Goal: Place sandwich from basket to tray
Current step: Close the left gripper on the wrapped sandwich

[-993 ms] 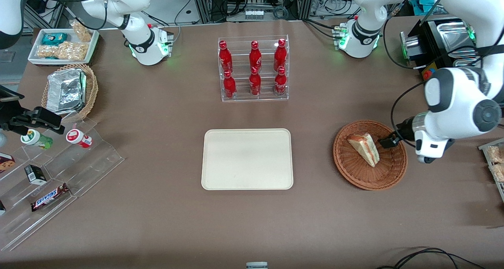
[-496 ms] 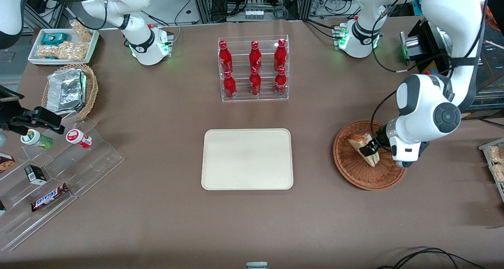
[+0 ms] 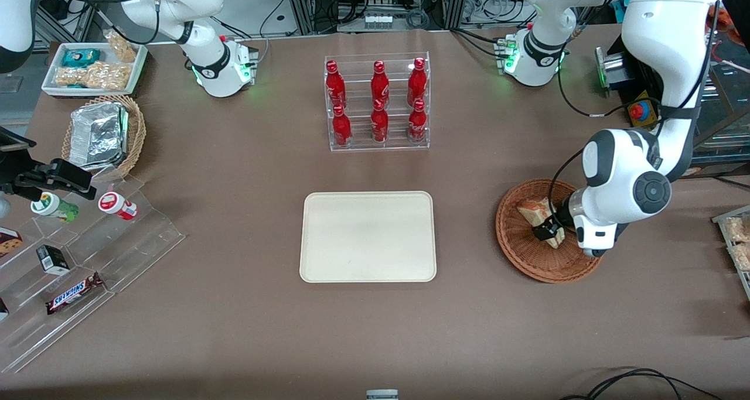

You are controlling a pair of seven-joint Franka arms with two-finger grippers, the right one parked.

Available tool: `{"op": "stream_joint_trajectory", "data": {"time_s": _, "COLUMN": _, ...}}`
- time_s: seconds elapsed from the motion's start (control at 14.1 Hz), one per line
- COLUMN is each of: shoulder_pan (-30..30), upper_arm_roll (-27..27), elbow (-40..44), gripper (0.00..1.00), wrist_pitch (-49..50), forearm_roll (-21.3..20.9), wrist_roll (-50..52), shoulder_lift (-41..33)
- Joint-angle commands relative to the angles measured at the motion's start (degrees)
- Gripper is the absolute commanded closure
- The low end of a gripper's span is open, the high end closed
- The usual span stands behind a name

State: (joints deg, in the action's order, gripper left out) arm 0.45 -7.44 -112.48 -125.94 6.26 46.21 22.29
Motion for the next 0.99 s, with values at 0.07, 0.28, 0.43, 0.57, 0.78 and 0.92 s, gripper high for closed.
{"op": "stream_joint_trajectory", "data": {"time_s": 0.07, "shoulder_pan": 0.3, "upper_arm_roll": 0.0, "elbow": -0.8, "gripper": 0.0, "wrist_pitch": -1.9, "forearm_roll": -0.5, "wrist_roll": 0.8, "shoulder_lift": 1.5}}
{"op": "stream_joint_trajectory", "data": {"time_s": 0.28, "shoulder_pan": 0.2, "upper_arm_roll": 0.1, "elbow": -0.7, "gripper": 0.0, "wrist_pitch": -1.9, "forearm_roll": -0.5, "wrist_roll": 0.8, "shoulder_lift": 3.3}}
{"op": "stream_joint_trajectory", "data": {"time_s": 0.43, "shoulder_pan": 0.3, "upper_arm_roll": 0.1, "elbow": -0.7, "gripper": 0.36, "wrist_pitch": -1.4, "forearm_roll": -0.5, "wrist_roll": 0.8, "shoulder_lift": 2.7}}
{"op": "stream_joint_trajectory", "data": {"time_s": 0.57, "shoulder_pan": 0.3, "upper_arm_roll": 0.1, "elbow": -0.8, "gripper": 0.63, "wrist_pitch": -1.4, "forearm_roll": -0.5, "wrist_roll": 0.9, "shoulder_lift": 2.1}}
{"op": "stream_joint_trajectory", "data": {"time_s": 0.78, "shoulder_pan": 0.4, "upper_arm_roll": 1.2, "elbow": -1.2, "gripper": 0.86, "wrist_pitch": 1.1, "forearm_roll": -0.5, "wrist_roll": 0.7, "shoulder_lift": -0.7}}
{"op": "stream_joint_trajectory", "data": {"time_s": 0.92, "shoulder_pan": 0.3, "upper_arm_roll": 1.5, "elbow": -0.5, "gripper": 0.88, "wrist_pitch": 5.0, "forearm_roll": -0.5, "wrist_roll": 0.4, "shoulder_lift": -3.4}}
